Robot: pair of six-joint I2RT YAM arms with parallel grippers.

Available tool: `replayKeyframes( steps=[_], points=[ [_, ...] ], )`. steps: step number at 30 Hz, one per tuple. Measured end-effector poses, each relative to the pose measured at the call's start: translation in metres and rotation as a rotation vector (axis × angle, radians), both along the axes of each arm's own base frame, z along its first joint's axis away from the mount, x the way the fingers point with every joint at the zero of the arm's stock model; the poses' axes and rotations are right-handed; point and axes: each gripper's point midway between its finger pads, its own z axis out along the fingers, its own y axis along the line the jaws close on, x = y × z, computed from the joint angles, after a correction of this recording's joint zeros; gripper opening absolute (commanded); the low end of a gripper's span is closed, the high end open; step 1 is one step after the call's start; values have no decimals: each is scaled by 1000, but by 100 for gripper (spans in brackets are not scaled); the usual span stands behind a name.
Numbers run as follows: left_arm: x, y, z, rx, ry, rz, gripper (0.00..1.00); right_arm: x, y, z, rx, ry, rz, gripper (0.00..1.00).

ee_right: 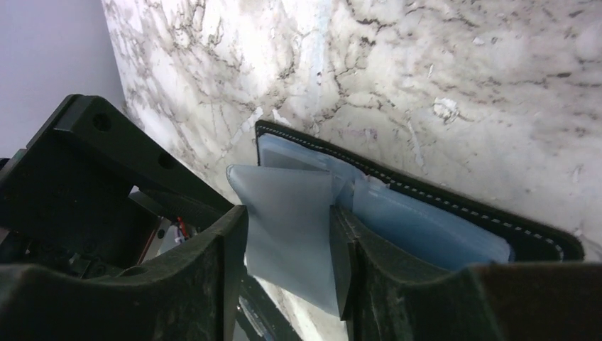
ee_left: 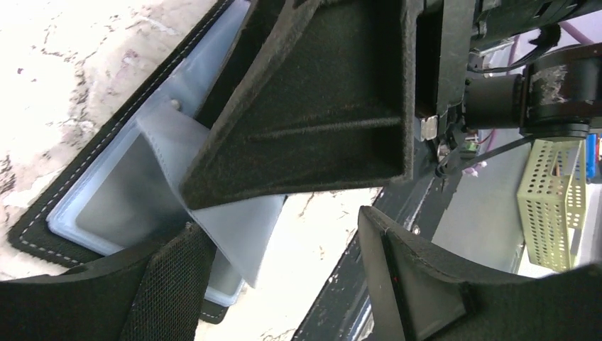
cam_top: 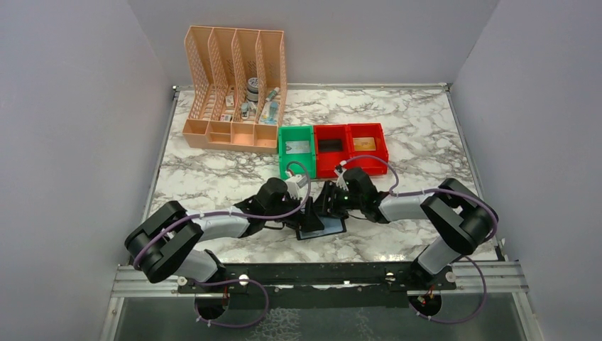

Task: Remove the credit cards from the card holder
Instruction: Remove the credit card from the card holder.

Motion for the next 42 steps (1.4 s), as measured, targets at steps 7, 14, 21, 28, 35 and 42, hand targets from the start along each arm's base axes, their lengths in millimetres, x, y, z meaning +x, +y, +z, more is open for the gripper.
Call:
replayKeyframes(
  steps=[7,14,21,28,35,42],
  points=[
    [3,-11,16,-48,-14,-16,72,-5,-4,21,17,-23,11,62],
    [10,-33,29,-85,-29,-47,72,17,-42,38,-113,-73,-165,64],
    [2,-55,7,-45,18,-94,71,41,-95,46,-216,-104,-359,64],
    [0,-66,4,-40,28,-97,74,35,-102,44,-246,-105,-355,63],
    [14,-44,52,-67,-108,37,87,35,-102,47,-271,-147,-300,61],
    [41,31,76,65,-246,383,96,29,-71,54,-289,-208,-171,60]
  ],
)
